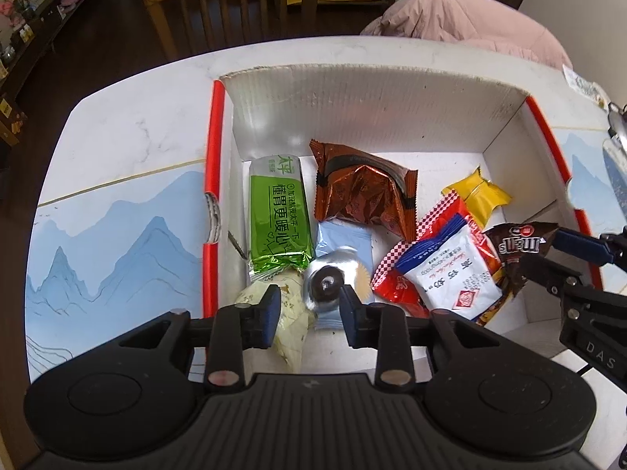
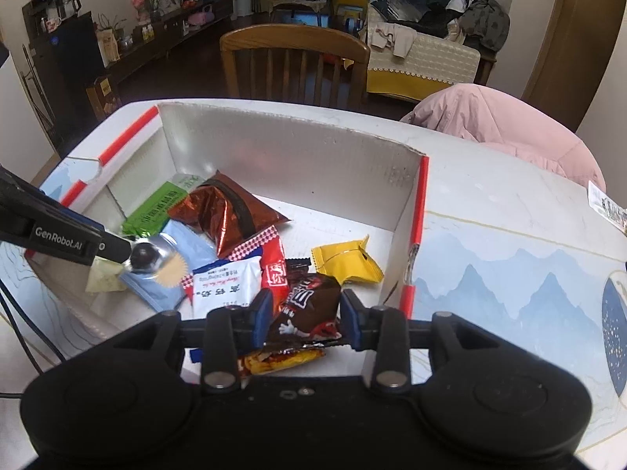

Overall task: Organize snacks
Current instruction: 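Carry the M&M packet and foil candy into the red box and open both tools, then lift both tools out of the box toward the Minion packet and blue candy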

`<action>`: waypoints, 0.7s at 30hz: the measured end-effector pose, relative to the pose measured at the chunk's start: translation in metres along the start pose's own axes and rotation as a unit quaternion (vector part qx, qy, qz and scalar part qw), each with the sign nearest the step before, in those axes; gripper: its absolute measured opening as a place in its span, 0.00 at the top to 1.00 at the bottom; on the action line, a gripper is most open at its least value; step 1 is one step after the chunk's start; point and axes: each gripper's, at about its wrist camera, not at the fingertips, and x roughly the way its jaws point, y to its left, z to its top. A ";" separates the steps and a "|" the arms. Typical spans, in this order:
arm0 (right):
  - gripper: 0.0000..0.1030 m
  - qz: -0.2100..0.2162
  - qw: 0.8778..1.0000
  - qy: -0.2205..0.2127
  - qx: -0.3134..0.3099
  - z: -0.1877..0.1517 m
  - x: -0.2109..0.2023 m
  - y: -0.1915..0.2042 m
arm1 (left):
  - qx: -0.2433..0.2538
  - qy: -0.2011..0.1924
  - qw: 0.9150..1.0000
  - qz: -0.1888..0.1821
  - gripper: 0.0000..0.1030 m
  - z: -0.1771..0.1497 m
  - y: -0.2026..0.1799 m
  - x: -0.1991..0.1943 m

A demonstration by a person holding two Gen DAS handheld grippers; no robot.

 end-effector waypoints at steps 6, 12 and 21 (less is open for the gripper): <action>0.61 0.017 1.000 -0.022 0.009 -0.004 -0.028 0.003 | -0.009 -0.029 0.999 -0.023 0.57 -0.012 0.005 -0.028; 0.55 0.033 0.998 -0.047 0.014 -0.008 -0.059 0.012 | -0.007 -0.051 0.998 -0.034 0.57 -0.028 0.007 -0.058; 0.44 0.056 0.995 -0.082 0.019 -0.021 -0.101 0.033 | 0.000 -0.085 0.995 -0.056 0.54 -0.060 0.011 -0.104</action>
